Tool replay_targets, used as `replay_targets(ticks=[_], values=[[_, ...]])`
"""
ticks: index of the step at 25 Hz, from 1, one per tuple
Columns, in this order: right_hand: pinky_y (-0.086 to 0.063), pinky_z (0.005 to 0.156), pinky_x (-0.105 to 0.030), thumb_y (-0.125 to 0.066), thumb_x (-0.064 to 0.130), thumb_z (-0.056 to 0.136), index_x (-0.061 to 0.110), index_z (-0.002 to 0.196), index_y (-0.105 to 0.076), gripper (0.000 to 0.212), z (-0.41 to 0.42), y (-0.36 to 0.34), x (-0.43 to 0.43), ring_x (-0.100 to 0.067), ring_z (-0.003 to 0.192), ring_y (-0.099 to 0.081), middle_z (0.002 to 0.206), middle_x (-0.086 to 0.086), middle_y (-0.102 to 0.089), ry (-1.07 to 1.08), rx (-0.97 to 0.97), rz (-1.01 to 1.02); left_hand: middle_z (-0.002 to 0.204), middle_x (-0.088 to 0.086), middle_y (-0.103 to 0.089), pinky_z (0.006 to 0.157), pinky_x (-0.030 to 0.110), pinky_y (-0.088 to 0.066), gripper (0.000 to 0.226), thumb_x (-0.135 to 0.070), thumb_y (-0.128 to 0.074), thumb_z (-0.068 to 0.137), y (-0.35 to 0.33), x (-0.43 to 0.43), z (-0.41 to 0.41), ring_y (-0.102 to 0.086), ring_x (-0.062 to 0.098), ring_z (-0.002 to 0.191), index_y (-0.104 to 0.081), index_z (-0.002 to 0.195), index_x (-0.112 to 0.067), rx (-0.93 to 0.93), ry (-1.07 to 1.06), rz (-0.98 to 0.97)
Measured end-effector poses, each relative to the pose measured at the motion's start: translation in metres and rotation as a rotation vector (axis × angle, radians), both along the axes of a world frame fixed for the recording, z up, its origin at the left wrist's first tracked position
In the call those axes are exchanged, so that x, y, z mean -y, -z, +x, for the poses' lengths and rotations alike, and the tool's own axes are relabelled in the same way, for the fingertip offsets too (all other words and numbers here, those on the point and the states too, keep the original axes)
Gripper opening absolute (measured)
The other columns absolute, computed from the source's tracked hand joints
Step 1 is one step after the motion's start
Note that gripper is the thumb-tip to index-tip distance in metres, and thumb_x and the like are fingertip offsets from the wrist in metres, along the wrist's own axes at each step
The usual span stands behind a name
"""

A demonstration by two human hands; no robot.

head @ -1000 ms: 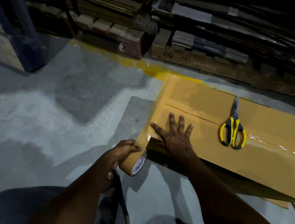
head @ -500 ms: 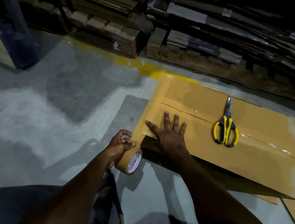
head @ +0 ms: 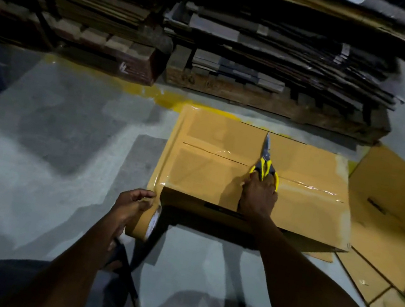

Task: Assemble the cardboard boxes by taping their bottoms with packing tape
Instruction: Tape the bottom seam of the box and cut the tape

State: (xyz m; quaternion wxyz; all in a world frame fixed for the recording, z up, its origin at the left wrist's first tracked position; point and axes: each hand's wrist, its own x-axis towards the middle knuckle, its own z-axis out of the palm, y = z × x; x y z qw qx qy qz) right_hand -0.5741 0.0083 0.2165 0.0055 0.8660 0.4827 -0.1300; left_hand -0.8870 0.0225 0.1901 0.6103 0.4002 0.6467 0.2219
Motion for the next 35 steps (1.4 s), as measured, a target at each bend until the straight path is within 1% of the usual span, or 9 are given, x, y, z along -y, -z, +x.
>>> replay_targets(ticks=[4,7,10,13,17,20,23,27,35], values=[[-0.045,0.089,-0.047,-0.06,0.027,0.094,0.008,0.132,-0.046,0.045,-0.007,-0.007,0.001,-0.041,0.112,-0.052,0.127,-0.021,-0.049,-0.002,-0.129,0.17,0.109,0.007,-0.069,0.098,0.04,-0.046,0.019,-0.003,-0.068,0.083,-0.001,-0.001,-0.005,-0.06,0.027,0.106,-0.074,0.09,-0.019,-0.021,0.008,-0.023],[-0.047,0.082,-0.047,-0.057,0.032,0.095,0.001,0.125,-0.042,0.046,-0.013,-0.009,-0.006,-0.046,0.104,-0.057,0.115,-0.027,-0.054,0.169,-0.296,0.245,0.105,0.006,-0.069,0.089,0.028,-0.047,0.02,0.001,-0.067,0.084,-0.004,0.001,-0.004,-0.061,0.025,0.104,-0.075,0.091,-0.016,0.023,0.004,-0.036],[-0.047,0.086,-0.044,-0.06,0.032,0.092,0.002,0.126,-0.043,0.048,-0.031,-0.014,-0.012,-0.046,0.106,-0.057,0.116,-0.027,-0.055,0.153,-0.318,0.122,0.108,0.006,-0.069,0.09,0.027,-0.045,0.025,0.0,-0.068,0.084,-0.003,0.002,-0.006,-0.06,0.025,0.106,-0.075,0.084,-0.023,0.035,0.001,-0.03],[-0.047,0.081,-0.038,-0.06,0.043,0.092,0.008,0.132,-0.046,0.055,-0.058,-0.024,-0.018,-0.041,0.102,-0.061,0.113,-0.022,-0.063,-0.079,-0.334,0.091,0.11,0.005,-0.069,0.092,0.029,-0.045,0.029,-0.001,-0.068,0.083,-0.002,0.0,-0.008,-0.06,0.024,0.107,-0.076,0.077,-0.028,-0.002,0.004,-0.049],[-0.046,0.069,-0.024,-0.074,0.035,0.082,0.019,0.116,-0.058,0.041,-0.095,-0.032,-0.018,-0.031,0.094,-0.067,0.099,-0.008,-0.068,-0.284,-0.621,-0.003,0.097,-0.001,-0.07,0.083,0.02,-0.043,0.025,0.001,-0.065,0.084,-0.005,-0.001,-0.006,-0.059,0.016,0.099,-0.076,0.082,-0.021,-0.031,0.021,-0.069],[-0.049,0.078,-0.027,-0.086,0.039,0.072,0.02,0.119,-0.059,0.058,-0.1,-0.031,-0.004,-0.022,0.1,-0.063,0.109,-0.002,-0.066,-0.379,-0.734,-0.199,0.095,0.002,-0.073,0.091,0.03,-0.047,0.029,0.0,-0.067,0.081,-0.012,0.001,-0.007,-0.062,0.02,0.096,-0.078,0.072,-0.025,-0.05,-0.006,-0.067],[-0.046,0.087,-0.029,-0.084,0.045,0.072,0.021,0.125,-0.057,0.064,-0.076,-0.033,0.006,-0.017,0.105,-0.057,0.112,0.004,-0.06,-0.455,-0.733,-0.35,0.084,0.007,-0.072,0.064,0.02,-0.054,0.026,0.005,-0.062,0.083,-0.023,0.004,-0.005,-0.066,0.019,0.075,-0.076,0.079,-0.017,0.009,-0.046,-0.102],[-0.045,0.082,-0.028,-0.081,0.047,0.075,0.024,0.118,-0.061,0.053,-0.047,-0.031,0.023,-0.016,0.102,-0.057,0.11,0.005,-0.061,-0.453,-0.749,-0.445,0.104,0.005,-0.069,0.091,0.032,-0.047,0.023,0.002,-0.061,0.083,-0.026,0.004,-0.005,-0.061,0.024,0.098,-0.076,0.09,-0.014,-0.02,0.012,-0.086],[-0.041,0.071,-0.022,-0.083,0.047,0.072,0.035,0.094,-0.061,0.033,-0.067,-0.011,0.026,-0.012,0.095,-0.056,0.093,0.015,-0.06,-0.392,-0.864,-0.412,0.113,0.003,-0.069,0.098,0.043,-0.046,0.027,-0.001,-0.063,0.083,-0.022,0.001,-0.008,-0.061,0.028,0.104,-0.078,0.084,-0.023,-0.039,0.035,-0.112]])
